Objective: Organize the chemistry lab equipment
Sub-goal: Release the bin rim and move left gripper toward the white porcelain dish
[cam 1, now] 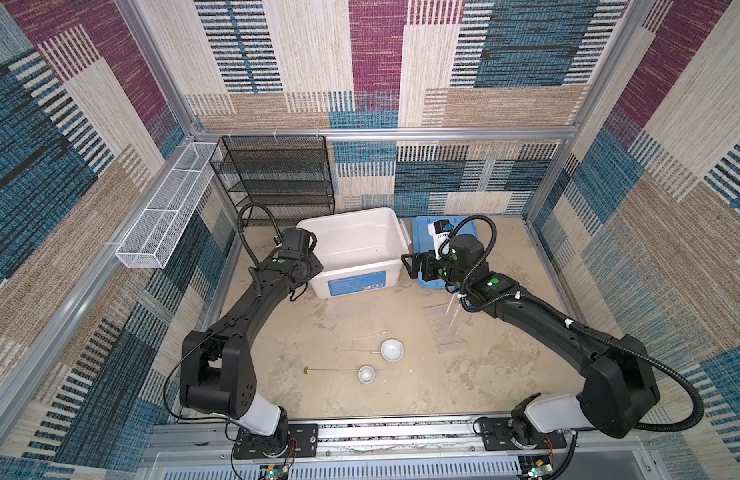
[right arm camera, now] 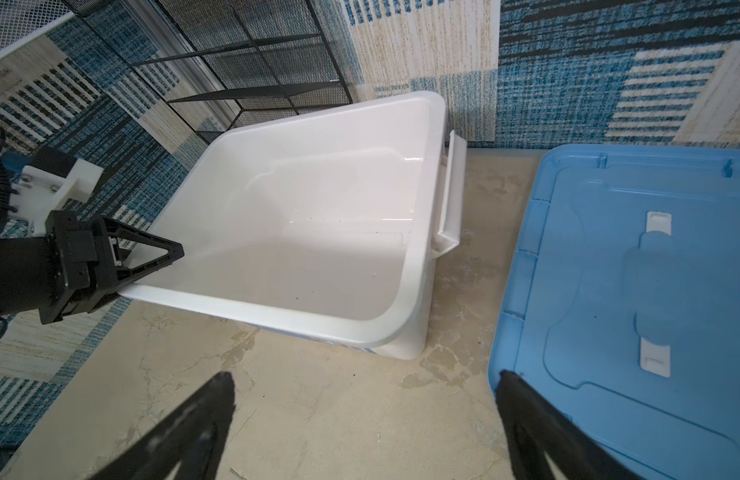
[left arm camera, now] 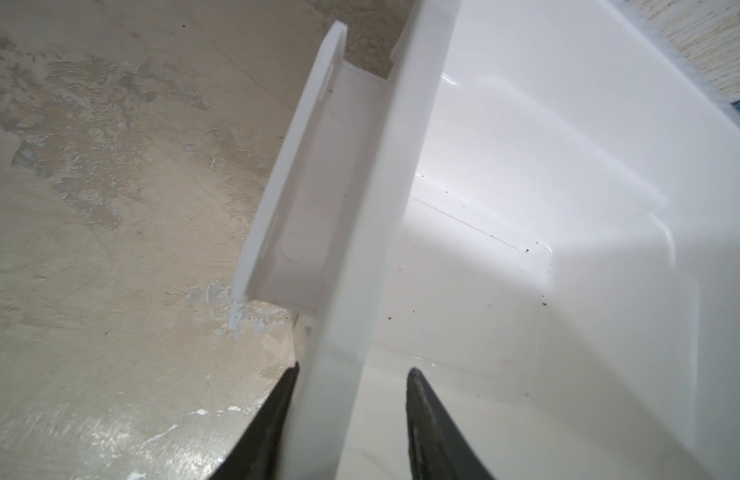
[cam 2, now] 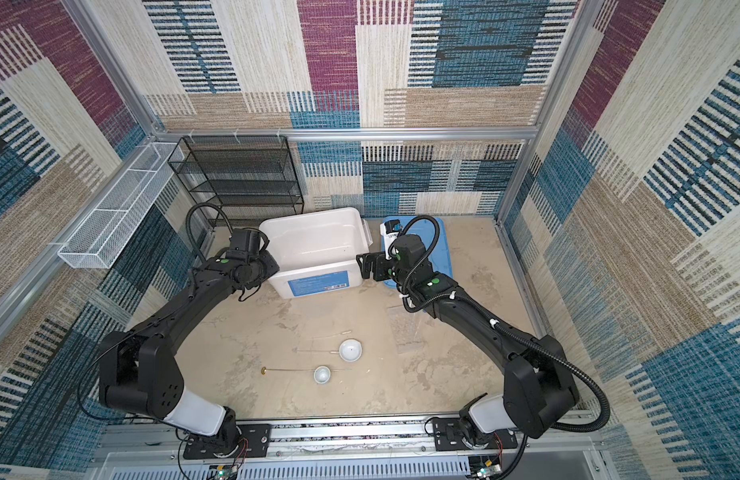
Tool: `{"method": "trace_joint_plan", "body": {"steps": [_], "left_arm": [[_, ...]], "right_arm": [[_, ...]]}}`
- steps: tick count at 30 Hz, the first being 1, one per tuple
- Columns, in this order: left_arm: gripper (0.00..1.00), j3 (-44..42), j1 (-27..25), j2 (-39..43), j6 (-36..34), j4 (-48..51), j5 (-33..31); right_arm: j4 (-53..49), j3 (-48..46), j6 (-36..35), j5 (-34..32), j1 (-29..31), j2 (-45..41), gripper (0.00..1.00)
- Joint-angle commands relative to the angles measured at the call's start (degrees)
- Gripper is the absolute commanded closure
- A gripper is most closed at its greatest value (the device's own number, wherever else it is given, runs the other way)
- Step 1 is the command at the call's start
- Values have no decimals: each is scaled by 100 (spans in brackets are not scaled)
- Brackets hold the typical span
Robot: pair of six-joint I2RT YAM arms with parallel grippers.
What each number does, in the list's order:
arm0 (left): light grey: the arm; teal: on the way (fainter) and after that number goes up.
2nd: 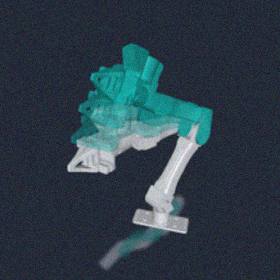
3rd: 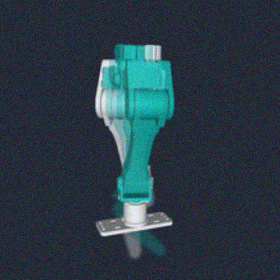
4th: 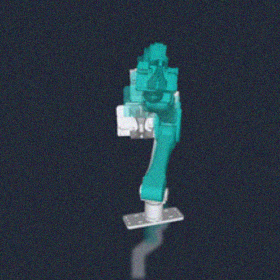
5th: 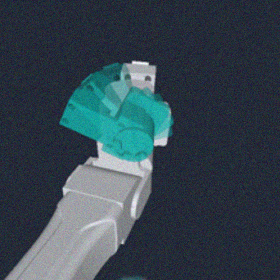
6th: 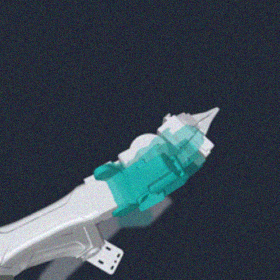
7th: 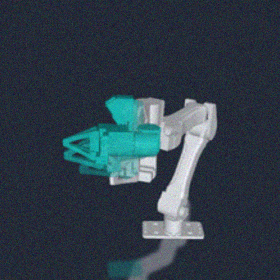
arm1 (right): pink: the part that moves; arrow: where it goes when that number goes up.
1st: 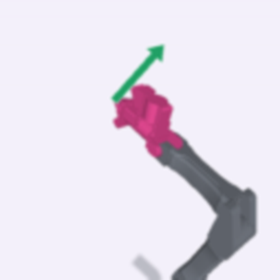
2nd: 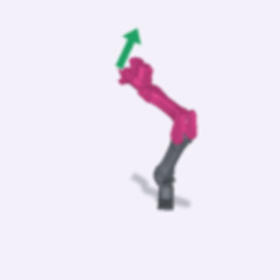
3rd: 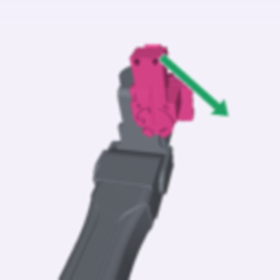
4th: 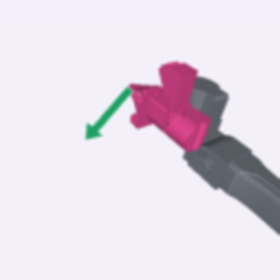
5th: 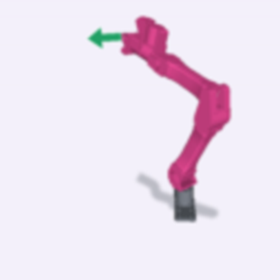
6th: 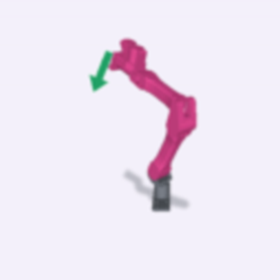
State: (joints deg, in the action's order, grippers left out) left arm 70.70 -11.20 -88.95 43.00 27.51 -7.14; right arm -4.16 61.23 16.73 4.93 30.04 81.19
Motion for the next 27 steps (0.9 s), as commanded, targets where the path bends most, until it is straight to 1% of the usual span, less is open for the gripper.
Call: {"method": "trace_joint_plan", "body": {"steps": [1, 3, 7, 8, 10, 11, 14, 17, 19, 20, 21, 22, 24, 27], "left_arm": [[49, 164, -18, -91, -220, 51, -20], [46, 376, -14, -283, -549, 173, -106], [46, 857, 4, -794, -1208, 471, -277], [47, 983, 4, -923, -1376, 536, -272], [55, 1164, 4, -1108, -1685, 601, -189], [56, 1255, 4, -1171, -1788, 662, -166], [56, 1378, 4, -1204, -1931, 693, -106], [54, 1429, 12, -1157, -2049, 681, -148], [47, 1464, 10, -1135, -2116, 668, -142], [40, 1478, 13, -1129, -2141, 660, -137], [38, 1510, 13, -1117, -2156, 672, -137], [33, 1529, 20, -1106, -2164, 663, -152], [25, 1588, 39, -1048, -2197, 668, -113], [8, 1715, 50, -823, -2280, 747, -114]], "right_arm": [[173, -6, 72, -51, 2, -39, 1], [179, 3, 80, -40, 2, -25, 1], [179, -10, 84, -40, 2, -44, 1], [157, -6, 77, -60, 2, -50, 1], [129, -9, 59, -107, 2, -76, 1], [118, -11, 49, -126, 2, -96, 1], [102, -15, 20, -193, 2, -123, 1], [118, -6, 9, -188, 1, -104, 1], [116, 12, 19, -183, 6, -70, 1], [134, 11, 27, -169, 4, -65, 1], [150, 12, 32, -167, 4, -52, 1], [157, 14, 44, -160, 2, -42, 1], [185, 46, 7, -17, 2, -41, 1], [224, 64, -221, 248, 6, -128, 1]]}}
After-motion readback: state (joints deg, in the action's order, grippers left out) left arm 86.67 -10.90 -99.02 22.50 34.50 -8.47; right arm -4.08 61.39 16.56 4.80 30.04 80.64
